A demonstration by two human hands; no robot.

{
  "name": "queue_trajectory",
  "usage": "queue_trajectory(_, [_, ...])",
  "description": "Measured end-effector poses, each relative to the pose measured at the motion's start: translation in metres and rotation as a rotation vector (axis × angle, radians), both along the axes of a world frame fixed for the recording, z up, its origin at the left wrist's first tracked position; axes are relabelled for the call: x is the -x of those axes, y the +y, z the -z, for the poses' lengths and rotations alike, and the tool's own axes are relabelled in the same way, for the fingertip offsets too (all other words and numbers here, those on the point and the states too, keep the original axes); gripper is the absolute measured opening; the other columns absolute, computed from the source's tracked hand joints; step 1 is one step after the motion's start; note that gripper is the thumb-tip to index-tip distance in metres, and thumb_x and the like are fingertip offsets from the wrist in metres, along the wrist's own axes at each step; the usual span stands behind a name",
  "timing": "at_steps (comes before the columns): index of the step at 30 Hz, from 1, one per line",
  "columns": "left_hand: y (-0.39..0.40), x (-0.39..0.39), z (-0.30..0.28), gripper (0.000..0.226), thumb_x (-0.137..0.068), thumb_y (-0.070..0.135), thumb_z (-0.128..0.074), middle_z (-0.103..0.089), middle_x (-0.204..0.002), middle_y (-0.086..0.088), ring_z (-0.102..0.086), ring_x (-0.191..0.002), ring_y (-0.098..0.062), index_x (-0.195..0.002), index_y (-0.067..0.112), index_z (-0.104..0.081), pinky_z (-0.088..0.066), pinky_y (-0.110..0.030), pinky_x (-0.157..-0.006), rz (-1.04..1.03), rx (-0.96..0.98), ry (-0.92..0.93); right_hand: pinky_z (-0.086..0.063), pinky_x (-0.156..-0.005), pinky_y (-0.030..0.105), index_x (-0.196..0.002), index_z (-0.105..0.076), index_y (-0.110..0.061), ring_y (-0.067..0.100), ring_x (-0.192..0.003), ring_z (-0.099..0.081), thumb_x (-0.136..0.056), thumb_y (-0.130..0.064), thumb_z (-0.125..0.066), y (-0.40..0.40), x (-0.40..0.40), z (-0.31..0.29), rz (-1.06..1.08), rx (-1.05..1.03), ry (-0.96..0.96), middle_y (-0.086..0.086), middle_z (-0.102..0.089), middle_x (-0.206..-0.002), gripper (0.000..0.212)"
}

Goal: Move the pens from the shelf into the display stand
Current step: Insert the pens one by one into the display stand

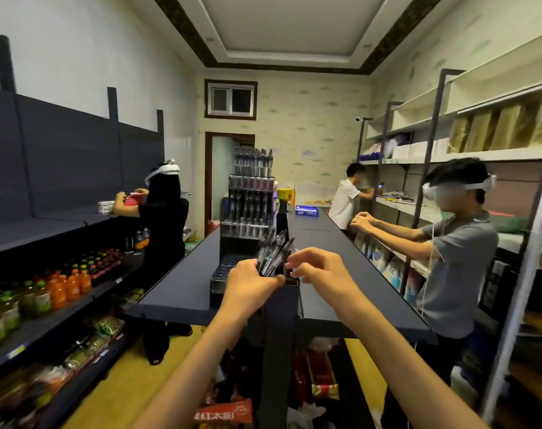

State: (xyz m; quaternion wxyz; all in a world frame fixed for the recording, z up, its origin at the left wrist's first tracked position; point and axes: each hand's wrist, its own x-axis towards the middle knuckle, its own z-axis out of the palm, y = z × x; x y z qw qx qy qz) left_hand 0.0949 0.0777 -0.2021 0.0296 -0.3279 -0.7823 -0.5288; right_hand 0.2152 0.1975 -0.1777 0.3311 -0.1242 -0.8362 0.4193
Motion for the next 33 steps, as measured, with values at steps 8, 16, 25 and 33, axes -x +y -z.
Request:
queue_trajectory(8, [-0.008,0.071,-0.003,0.018,-0.069,0.033,-0.078,-0.063,-0.059,0.011,-0.061,-0.055,-0.004,-0.061,0.026,-0.063,-0.034,-0.013,-0.037,-0.071,0.008,0.031,-0.051,-0.064,0.013,-0.098,-0.072,-0.014,0.007,-0.078,-0.073,-0.093,-0.014,-0.068,-0.016,0.081,-0.012,-0.114,0.169,0.043,-0.002,-0.078,-0.087,0.007])
queue_trajectory(16, [0.009,0.13,-0.014,0.01,-0.063,0.052,-0.071,-0.059,-0.055,0.03,-0.058,-0.052,0.005,-0.064,0.057,-0.063,-0.036,-0.011,-0.04,0.022,-0.017,0.146,-0.051,-0.062,0.011,-0.094,-0.074,-0.003,0.014,-0.079,-0.072,-0.089,-0.024,-0.075,-0.004,0.148,-0.011,-0.091,0.139,0.077,0.011,-0.076,-0.09,0.022])
queue_trajectory(25, [0.024,0.194,-0.01,0.015,-0.069,0.039,-0.079,-0.066,-0.06,0.013,-0.059,-0.058,0.001,-0.065,0.031,-0.067,-0.035,-0.011,-0.046,0.063,0.031,0.116,-0.047,-0.058,0.009,-0.083,-0.072,-0.017,-0.002,-0.067,-0.069,-0.095,-0.012,-0.067,0.006,0.205,-0.009,-0.097,0.153,0.103,-0.007,-0.076,-0.077,0.014])
queue_trajectory(33, [0.027,0.24,-0.015,0.018,-0.064,0.034,-0.08,-0.055,-0.045,0.017,-0.051,-0.041,0.003,-0.055,0.033,-0.064,-0.03,-0.011,-0.037,0.162,0.036,0.064,-0.058,-0.062,0.024,-0.095,-0.065,-0.005,0.018,-0.076,-0.076,-0.1,-0.016,-0.058,0.008,0.244,-0.016,0.064,0.346,0.234,0.01,-0.078,-0.086,0.014])
